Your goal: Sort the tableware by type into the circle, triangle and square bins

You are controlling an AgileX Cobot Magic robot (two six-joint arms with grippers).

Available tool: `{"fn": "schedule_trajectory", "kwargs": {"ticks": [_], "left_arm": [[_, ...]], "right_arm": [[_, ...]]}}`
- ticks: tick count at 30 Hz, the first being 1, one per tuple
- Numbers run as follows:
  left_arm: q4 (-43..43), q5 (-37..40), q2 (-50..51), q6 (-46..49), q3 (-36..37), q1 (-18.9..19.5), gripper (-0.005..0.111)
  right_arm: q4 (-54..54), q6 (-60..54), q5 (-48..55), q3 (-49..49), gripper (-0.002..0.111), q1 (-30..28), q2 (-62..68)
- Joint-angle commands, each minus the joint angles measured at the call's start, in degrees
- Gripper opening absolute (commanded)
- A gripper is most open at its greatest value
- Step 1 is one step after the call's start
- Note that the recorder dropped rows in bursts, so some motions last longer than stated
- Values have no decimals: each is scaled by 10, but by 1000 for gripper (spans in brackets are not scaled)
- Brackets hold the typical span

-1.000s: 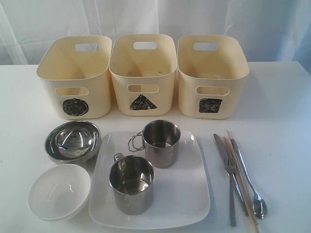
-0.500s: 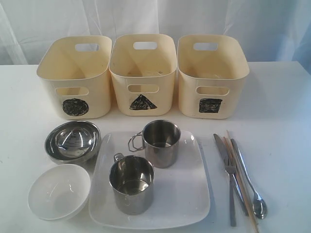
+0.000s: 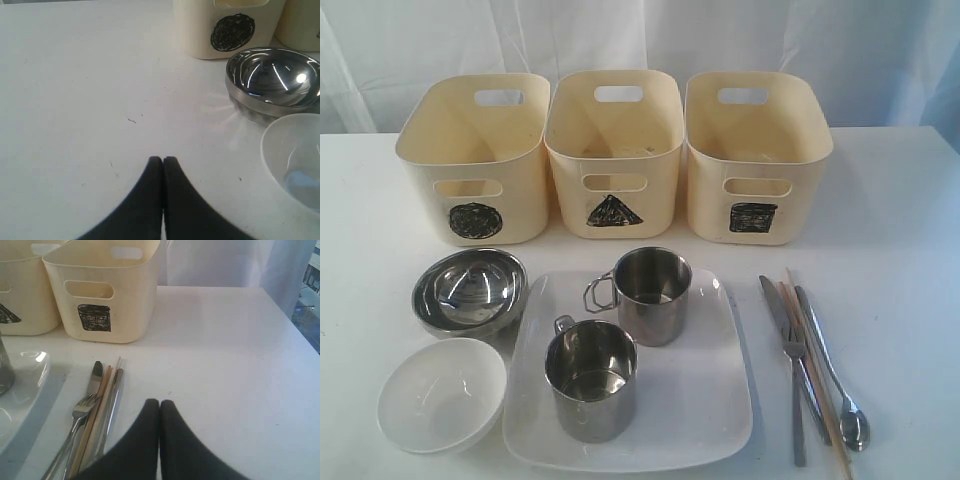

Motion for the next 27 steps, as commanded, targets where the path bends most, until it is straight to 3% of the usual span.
{"fn": "schedule_trajectory", "kwargs": {"ticks": [1,9,13,18,27], "left_arm": [[-1,-2,-3,-2,2,1,0],[-1,-2,-3,-2,2,1,0],[-1,-2,-3,-2,2,1,0],[-1,-2,-3,-2,2,1,0],[-1,-2,-3,-2,2,1,0]], "right_arm": [[-1,1,0,3,0,-3,-3],[6,9,-57,3,0,-3,-3],[110,128,-158,3,0,-1,-3],[129,217,-282,3,0,-1,-3],[129,455,-324,3,0,-1,-3]]}}
